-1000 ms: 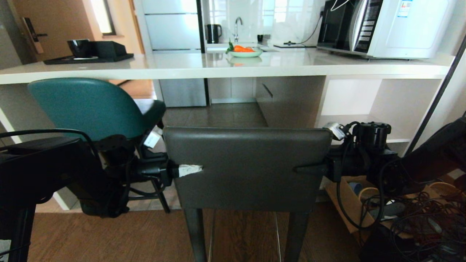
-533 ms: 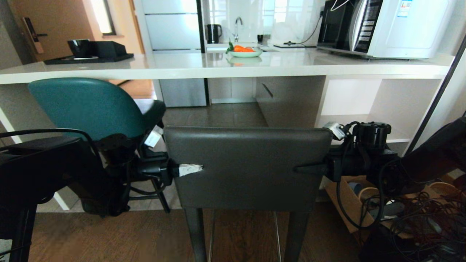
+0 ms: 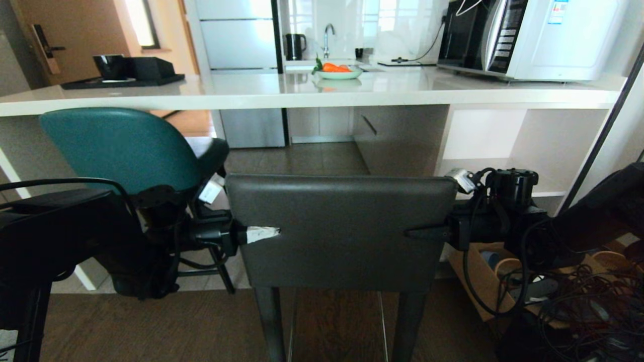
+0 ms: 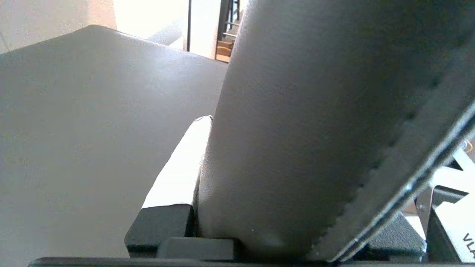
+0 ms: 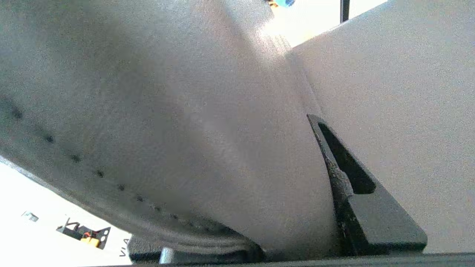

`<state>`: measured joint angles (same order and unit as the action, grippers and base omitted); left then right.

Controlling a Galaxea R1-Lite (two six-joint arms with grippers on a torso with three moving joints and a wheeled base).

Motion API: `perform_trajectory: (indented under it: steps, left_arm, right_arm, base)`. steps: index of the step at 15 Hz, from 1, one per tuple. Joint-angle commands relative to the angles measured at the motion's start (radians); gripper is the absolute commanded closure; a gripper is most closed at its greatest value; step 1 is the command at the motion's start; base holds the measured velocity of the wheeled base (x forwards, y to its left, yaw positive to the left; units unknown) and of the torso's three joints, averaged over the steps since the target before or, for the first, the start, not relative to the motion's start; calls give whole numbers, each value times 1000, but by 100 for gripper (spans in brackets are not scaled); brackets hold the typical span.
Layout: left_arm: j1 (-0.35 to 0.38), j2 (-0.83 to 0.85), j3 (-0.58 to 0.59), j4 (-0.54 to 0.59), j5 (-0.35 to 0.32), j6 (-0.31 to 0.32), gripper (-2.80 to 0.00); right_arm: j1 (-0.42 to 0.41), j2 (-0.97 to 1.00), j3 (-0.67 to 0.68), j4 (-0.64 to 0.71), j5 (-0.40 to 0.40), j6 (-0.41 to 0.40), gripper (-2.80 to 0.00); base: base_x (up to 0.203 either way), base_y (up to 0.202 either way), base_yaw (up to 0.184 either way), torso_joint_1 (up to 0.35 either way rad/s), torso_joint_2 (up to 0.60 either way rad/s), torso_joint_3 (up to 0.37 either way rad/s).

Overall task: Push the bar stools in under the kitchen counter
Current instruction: Pull the gray chair out from under the dining table

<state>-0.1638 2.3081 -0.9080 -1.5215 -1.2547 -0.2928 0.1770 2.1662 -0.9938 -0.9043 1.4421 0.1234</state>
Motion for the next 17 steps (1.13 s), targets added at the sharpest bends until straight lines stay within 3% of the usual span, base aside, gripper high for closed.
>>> perform_trajectory:
  steps: [1, 17]
  left_arm:
    - [-5, -1, 5, -9, -8, -2, 0]
    - [-2, -9, 12, -9, -15, 0, 0]
  right_arm:
    - [42, 4, 1, -4, 9, -1, 0]
    - [42, -2, 4, -4, 12, -2, 0]
  base:
    - [0, 0, 0, 0, 0, 0]
    - [0, 0, 0, 0, 0, 0]
